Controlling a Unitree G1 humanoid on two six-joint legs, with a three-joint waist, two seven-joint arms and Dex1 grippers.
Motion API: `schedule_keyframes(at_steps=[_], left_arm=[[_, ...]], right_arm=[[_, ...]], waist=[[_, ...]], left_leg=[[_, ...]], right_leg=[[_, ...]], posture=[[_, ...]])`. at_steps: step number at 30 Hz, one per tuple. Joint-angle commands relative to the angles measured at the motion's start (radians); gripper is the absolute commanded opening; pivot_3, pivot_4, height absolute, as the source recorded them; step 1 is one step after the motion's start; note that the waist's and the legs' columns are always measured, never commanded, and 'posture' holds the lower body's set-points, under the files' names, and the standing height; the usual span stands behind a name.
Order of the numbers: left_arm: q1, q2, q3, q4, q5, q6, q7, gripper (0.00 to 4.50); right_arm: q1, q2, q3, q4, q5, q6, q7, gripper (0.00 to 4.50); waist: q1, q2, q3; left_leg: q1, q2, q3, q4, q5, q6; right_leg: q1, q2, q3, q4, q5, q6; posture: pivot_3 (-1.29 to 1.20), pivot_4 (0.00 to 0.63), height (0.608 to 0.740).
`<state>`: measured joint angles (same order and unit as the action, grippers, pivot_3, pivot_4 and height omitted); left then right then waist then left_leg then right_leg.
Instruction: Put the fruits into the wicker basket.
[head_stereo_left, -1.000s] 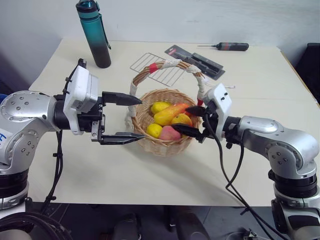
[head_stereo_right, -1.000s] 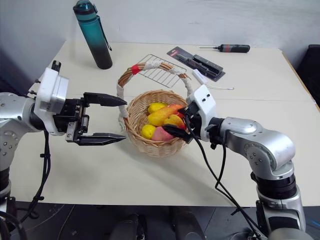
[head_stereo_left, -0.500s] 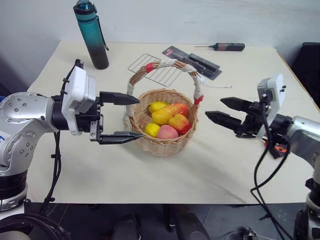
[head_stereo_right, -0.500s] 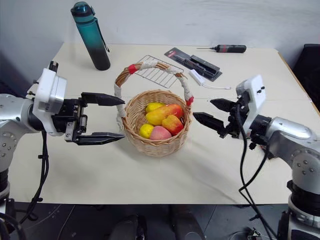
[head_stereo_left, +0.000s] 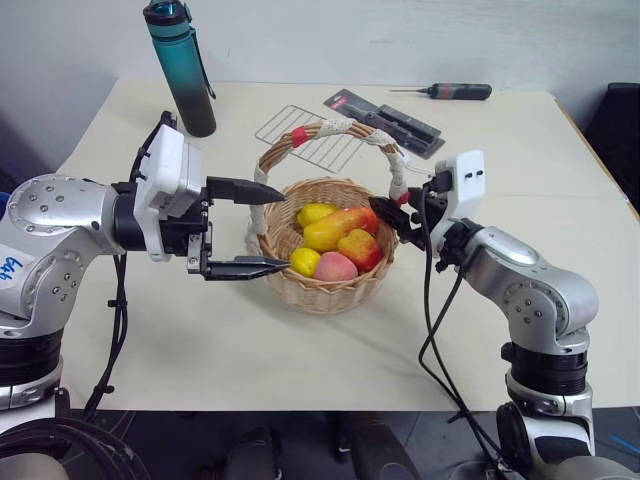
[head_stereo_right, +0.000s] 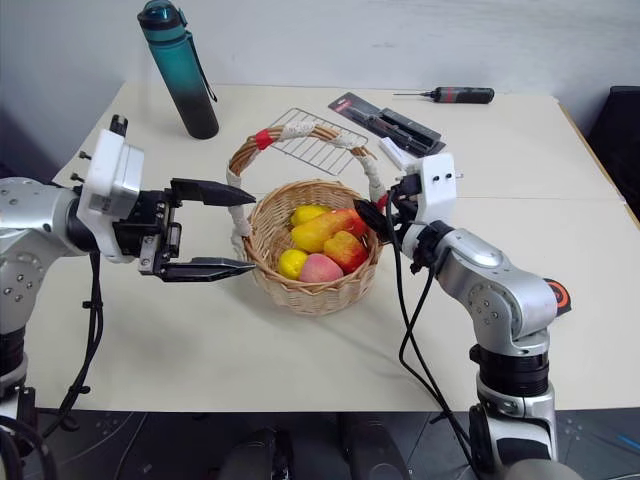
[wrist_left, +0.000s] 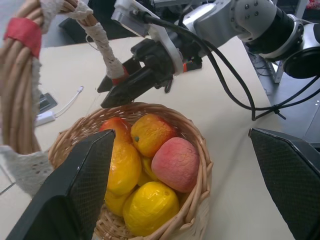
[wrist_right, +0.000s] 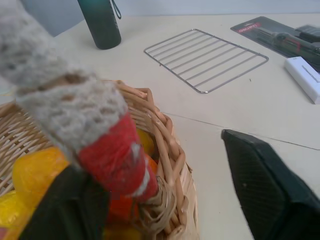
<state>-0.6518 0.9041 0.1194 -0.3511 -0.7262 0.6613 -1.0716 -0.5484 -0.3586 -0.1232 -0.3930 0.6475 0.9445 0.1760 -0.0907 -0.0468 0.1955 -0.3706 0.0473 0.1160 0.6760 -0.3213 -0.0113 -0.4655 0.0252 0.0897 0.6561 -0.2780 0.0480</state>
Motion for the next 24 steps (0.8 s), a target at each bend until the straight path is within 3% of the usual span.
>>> schedule_keyframes(at_steps=[1,5,7,17,21,24], left_arm=[[-0.003,-0.01,0.016,-0.029,-0.011,-0.014,0.006,4.5],[-0.014,-0.032,0.011,-0.017,-0.013,-0.017,0.004,4.5],[-0.021,-0.044,0.011,-0.008,-0.018,-0.018,-0.002,4.5],[-0.042,-0.076,0.035,0.015,-0.072,0.013,-0.01,4.5],[-0.033,-0.073,0.042,0.023,-0.085,0.024,-0.01,4.5],[-0.026,-0.073,0.033,0.042,-0.067,0.01,-0.017,4.5]], right_arm=[[0.007,-0.015,-0.028,-0.07,0.001,-0.047,0.024,1.98],[0.021,-0.041,-0.113,-0.1,0.052,-0.082,0.069,0.61],[0.021,-0.057,-0.166,-0.108,0.088,-0.086,0.087,0.19],[0.126,-0.348,-0.511,0.037,0.164,-0.132,0.27,0.18],[0.161,-0.422,-0.541,0.183,0.077,-0.244,0.337,0.18],[0.149,-0.407,-0.494,0.289,-0.005,-0.368,0.345,0.18]], waist=[[0.002,0.0,0.0],[0.007,0.0,0.0],[0.008,0.0,0.0],[0.011,0.0,0.0],[0.004,0.0,0.0],[0.002,0.0,0.0]], left_leg=[[0.0,0.0,0.0,0.0,0.0,0.0],[0.0,0.0,0.0,0.001,0.0,0.0],[0.0,0.0,0.0,0.001,0.0,0.0],[0.0,0.0,0.0,0.001,0.0,0.001],[0.002,-0.001,0.001,0.002,-0.003,0.005],[0.003,0.0,0.002,0.002,-0.002,0.005]], right_leg=[[0.0,0.0,0.0,0.0,0.0,0.0],[0.0,0.0,0.0,0.001,0.0,0.0],[0.0,0.0,0.0,0.001,0.0,0.0],[0.001,0.0,0.0,0.0,0.0,0.0],[0.002,0.0,0.001,0.001,0.0,0.001],[0.002,0.001,0.002,0.001,0.0,0.001]], posture=[[0.0,0.15,0.74],[0.0,0.15,0.74],[0.0,0.15,0.74],[0.0,0.15,0.74],[0.0,0.15,0.74],[0.0,0.15,0.74]])
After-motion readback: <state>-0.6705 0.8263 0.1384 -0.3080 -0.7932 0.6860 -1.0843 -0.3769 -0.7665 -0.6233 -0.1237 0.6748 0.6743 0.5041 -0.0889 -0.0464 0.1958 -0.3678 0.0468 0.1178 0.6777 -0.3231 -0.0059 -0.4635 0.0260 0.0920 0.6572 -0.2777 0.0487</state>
